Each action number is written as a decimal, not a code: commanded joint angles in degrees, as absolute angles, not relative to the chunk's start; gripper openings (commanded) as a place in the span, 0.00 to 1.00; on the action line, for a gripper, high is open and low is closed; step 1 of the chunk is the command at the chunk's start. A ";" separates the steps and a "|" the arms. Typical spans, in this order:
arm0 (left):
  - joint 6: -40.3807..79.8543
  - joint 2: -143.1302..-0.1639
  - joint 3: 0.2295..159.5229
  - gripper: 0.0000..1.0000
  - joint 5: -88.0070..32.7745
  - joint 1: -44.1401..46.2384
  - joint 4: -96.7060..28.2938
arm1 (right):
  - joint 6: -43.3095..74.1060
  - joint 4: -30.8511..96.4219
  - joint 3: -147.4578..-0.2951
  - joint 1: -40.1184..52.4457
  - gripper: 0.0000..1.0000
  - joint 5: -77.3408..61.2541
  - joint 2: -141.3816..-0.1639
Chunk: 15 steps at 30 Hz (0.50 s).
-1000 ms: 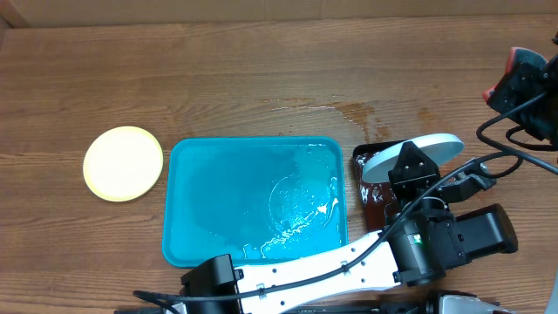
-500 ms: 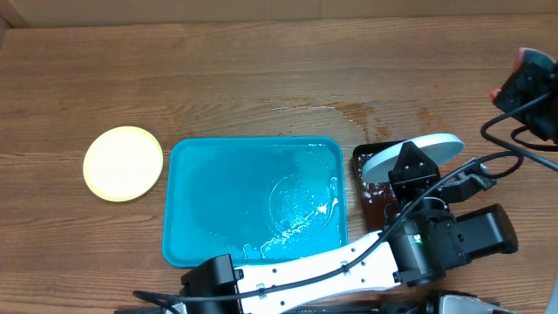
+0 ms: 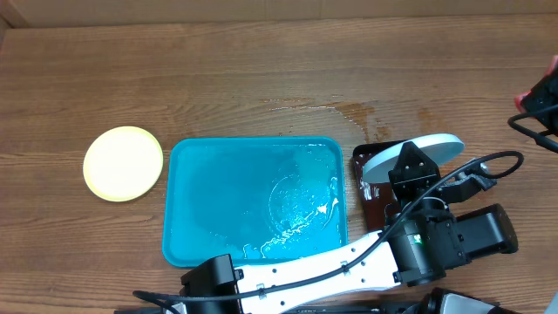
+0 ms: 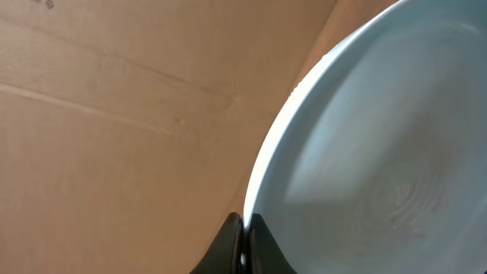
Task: Clean dirty plates on tray and stack at the side
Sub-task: 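Lift the white plate with the left gripper and hold it tilted over the brown tray, then swing the white plate left and stack it onto the yellow plates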
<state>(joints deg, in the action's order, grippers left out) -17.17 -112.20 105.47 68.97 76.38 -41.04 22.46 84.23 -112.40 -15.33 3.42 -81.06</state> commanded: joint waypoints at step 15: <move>-15.49 -112.09 107.04 0.04 67.24 73.71 -40.73 | 22.02 84.14 -113.71 -15.46 0.04 1.19 -80.47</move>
